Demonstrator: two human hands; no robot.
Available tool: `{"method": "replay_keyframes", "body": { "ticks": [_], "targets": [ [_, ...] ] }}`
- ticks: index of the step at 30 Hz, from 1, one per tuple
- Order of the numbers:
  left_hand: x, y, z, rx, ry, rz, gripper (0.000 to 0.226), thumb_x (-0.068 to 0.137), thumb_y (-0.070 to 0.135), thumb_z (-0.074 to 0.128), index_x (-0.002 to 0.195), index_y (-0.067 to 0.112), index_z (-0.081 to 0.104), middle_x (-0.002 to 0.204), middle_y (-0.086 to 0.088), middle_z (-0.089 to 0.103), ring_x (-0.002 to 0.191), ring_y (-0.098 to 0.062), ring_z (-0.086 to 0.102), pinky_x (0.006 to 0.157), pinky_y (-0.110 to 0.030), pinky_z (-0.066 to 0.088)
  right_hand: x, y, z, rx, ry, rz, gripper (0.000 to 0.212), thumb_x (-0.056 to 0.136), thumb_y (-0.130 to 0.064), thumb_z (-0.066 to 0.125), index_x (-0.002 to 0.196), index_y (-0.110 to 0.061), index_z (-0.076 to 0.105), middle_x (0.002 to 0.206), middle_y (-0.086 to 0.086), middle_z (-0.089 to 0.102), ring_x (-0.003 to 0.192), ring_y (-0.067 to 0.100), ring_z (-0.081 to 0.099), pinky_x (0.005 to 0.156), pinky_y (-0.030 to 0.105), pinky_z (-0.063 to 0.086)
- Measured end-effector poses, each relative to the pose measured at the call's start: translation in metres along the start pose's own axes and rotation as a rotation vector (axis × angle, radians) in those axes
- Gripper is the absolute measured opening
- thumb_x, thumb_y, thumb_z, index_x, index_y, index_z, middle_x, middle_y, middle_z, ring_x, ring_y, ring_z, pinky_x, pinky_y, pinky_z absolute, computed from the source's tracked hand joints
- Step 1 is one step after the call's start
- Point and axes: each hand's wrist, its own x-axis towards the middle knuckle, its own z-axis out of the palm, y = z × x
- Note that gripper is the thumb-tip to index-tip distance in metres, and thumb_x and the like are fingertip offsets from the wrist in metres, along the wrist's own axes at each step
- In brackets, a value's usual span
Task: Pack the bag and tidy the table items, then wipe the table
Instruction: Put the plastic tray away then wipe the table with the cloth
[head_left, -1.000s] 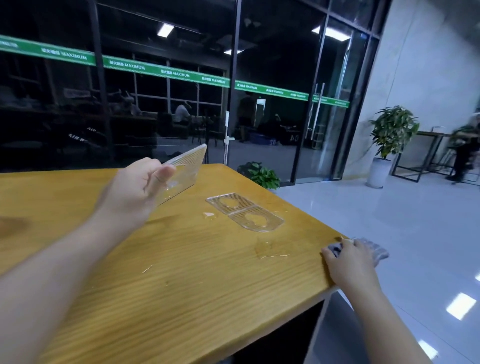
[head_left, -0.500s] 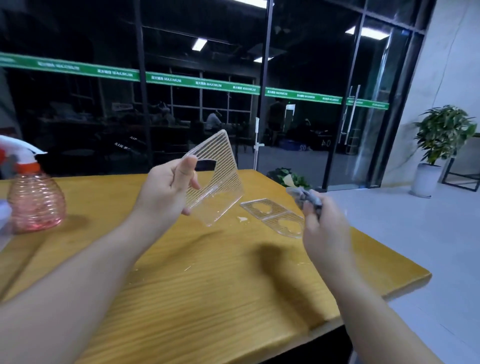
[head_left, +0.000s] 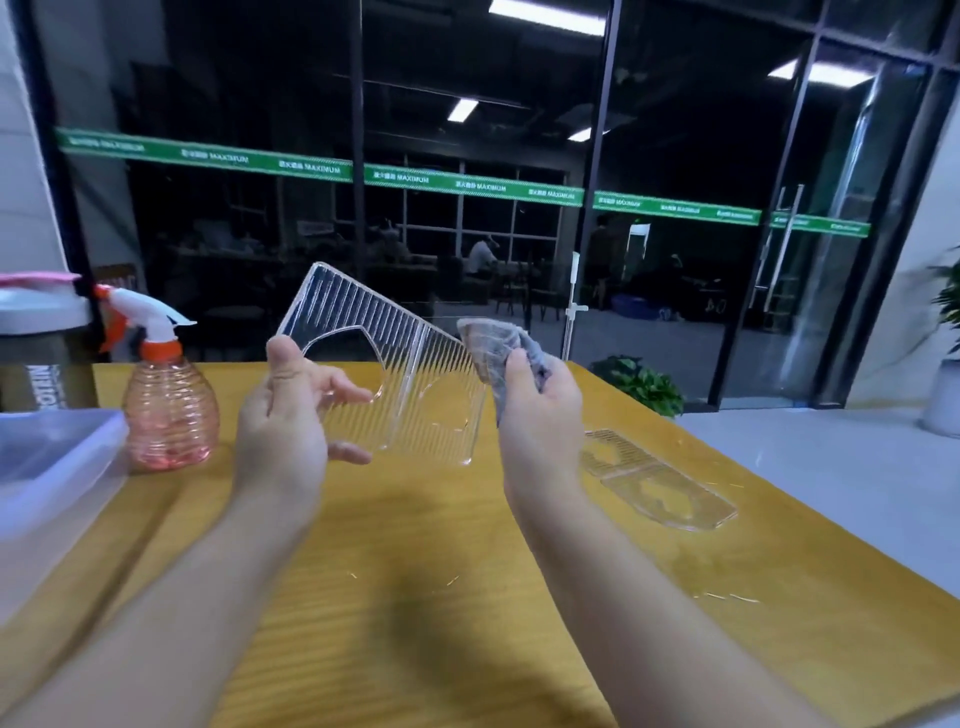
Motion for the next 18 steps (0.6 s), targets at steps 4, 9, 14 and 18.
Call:
{"method": "replay_keyframes", "body": {
  "ticks": [4, 9, 14, 18],
  "targets": [
    [0.002, -0.005, -0.01, -0.062, 0.08, -0.057, 0.057, 0.086, 0.063, 0.023, 0.053, 0.022, 0.043, 0.076, -0.001, 0.066, 0.086, -0.017, 0.068, 0.035, -0.027, 0.048, -0.024, 0.016, 0.038, -0.098, -0.21, -0.084, 0.01, 0.1, -0.025, 0.041, 0.095, -0.02, 0.049, 0.08, -0.009, 0.048, 0.064, -0.002, 0.043, 0.056, 0.011, 0.036],
    [0.009, -0.007, -0.013, -0.046, 0.109, -0.092, 0.059, 0.071, 0.069, 0.025, 0.061, 0.018, 0.053, 0.099, 0.008, 0.069, 0.08, -0.012, 0.069, 0.041, -0.028, 0.052, -0.039, 0.038, 0.057, -0.167, -0.36, -0.223, 0.018, 0.098, -0.019, 0.044, 0.095, -0.036, 0.04, 0.092, -0.017, 0.05, 0.089, 0.002, 0.047, 0.075, 0.014, 0.038],
    [0.006, -0.008, -0.009, -0.036, 0.157, -0.125, 0.065, 0.076, 0.071, 0.019, 0.063, 0.026, 0.063, 0.099, 0.008, 0.069, 0.096, -0.018, 0.062, 0.045, -0.027, 0.051, -0.033, 0.046, 0.045, -0.282, -0.36, -0.391, 0.016, 0.097, -0.015, 0.045, 0.096, -0.03, 0.039, 0.097, -0.008, 0.051, 0.085, 0.0, 0.044, 0.076, 0.007, 0.034],
    [0.001, -0.002, -0.007, -0.217, 0.07, -0.258, 0.068, 0.087, 0.066, 0.013, 0.063, 0.026, 0.062, 0.1, -0.003, 0.072, 0.085, -0.028, 0.07, 0.05, -0.032, 0.053, -0.024, 0.049, 0.039, -0.306, -0.307, -0.448, 0.01, 0.091, -0.024, 0.038, 0.098, -0.02, 0.044, 0.101, 0.001, 0.051, 0.09, 0.009, 0.045, 0.077, 0.014, 0.035]
  ]
}}
